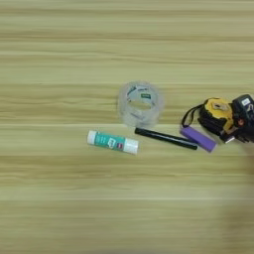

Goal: Move the objects on the table

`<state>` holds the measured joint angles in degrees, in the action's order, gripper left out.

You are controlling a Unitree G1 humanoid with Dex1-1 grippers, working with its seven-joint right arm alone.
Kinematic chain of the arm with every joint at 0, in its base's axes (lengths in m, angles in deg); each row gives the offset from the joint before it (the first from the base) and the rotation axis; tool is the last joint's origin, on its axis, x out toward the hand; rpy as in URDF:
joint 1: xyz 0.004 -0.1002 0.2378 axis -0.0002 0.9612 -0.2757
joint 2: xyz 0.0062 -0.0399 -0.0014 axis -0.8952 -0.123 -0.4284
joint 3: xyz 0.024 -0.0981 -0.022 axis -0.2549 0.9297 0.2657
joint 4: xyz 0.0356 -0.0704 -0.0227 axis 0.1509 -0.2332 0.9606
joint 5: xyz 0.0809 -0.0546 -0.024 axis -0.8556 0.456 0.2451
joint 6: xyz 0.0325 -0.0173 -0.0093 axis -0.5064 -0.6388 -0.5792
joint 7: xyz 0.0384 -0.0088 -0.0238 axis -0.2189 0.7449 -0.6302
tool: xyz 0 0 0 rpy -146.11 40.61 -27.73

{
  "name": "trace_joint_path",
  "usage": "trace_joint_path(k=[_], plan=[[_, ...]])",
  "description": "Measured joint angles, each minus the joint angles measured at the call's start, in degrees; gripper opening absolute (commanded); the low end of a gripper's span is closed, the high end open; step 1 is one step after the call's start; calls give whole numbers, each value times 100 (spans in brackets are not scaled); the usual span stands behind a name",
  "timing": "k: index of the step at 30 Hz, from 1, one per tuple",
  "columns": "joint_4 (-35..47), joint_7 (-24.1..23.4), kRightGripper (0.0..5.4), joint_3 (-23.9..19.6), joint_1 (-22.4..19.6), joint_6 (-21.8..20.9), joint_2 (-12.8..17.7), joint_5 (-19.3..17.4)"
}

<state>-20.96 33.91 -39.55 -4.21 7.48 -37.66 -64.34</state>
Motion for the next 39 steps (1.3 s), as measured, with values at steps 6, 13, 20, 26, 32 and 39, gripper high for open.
trace_joint_path(k=[6,13,20,26,32,39], plan=[[-22,-4,453,0,-15,-4,-11,0],[-34,-7,451,0,-25,-4,-11,1],[-39,-5,451,-5,-30,-4,-12,0],[-39,0,451,-14,-30,-5,-16,-3],[7,83,450,-52,-29,-18,-55,-29],[1059,492,450,-114,28,-23,-245,-282]])
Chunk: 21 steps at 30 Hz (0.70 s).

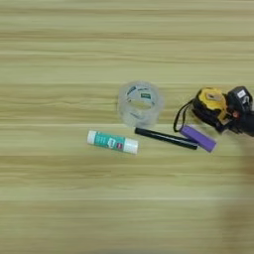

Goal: Move the objects on the table

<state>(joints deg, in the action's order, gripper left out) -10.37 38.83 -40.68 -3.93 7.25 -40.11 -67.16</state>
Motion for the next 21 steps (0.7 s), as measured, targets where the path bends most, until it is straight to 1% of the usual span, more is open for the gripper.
trace_joint_path(k=[4,6,9,13,15,16,17,18,20,21], plan=[[586,30,450,2,182,69,-15,-85],[1210,129,450,22,455,249,-78,-155],[2080,186,450,105,732,498,-181,-228],[3222,344,450,366,1442,948,-385,-242],[3961,404,450,509,1771,1236,-443,-244],[4135,407,450,524,1808,1298,-447,-245],[4560,405,450,544,1866,1415,-452,-255],[4719,410,450,556,1884,1431,-453,-269],[5469,403,450,636,1992,1664,-451,-326],[5698,402,450,666,2007,1696,-452,-355]])
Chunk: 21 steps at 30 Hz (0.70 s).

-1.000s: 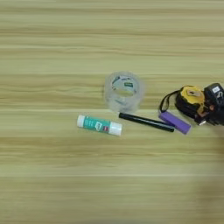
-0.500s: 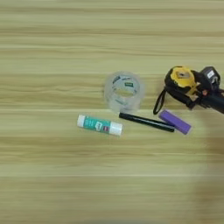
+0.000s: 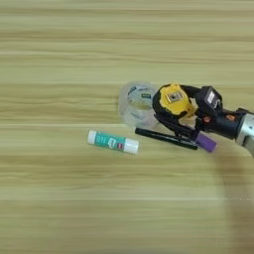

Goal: Move the objects on the table

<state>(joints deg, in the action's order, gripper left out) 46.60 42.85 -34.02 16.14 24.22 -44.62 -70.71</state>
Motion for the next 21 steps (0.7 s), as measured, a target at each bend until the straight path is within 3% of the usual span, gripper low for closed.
trace_joint_path(k=[7,21], plan=[[1572,-36,450,60,109,421,80,-298],[1661,5,450,1207,197,585,-83,-235]])
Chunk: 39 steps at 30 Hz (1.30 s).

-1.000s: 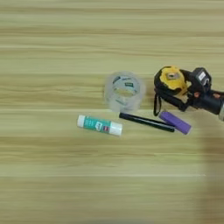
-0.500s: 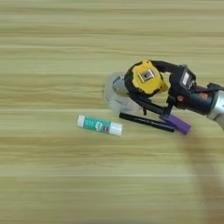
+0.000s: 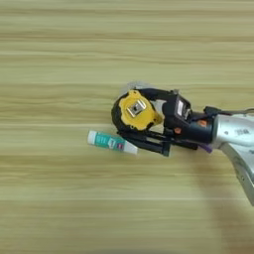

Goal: Move the objects on the table

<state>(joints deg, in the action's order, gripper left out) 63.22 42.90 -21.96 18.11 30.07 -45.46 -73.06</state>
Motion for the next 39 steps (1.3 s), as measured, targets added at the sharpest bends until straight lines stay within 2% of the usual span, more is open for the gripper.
trace_joint_path(k=[9,20,39], plan=[[-78,141,450,680,-2,2,-72,160],[-719,226,450,1007,-17,-49,-115,415],[-1494,357,450,1507,-78,-441,-328,968]])
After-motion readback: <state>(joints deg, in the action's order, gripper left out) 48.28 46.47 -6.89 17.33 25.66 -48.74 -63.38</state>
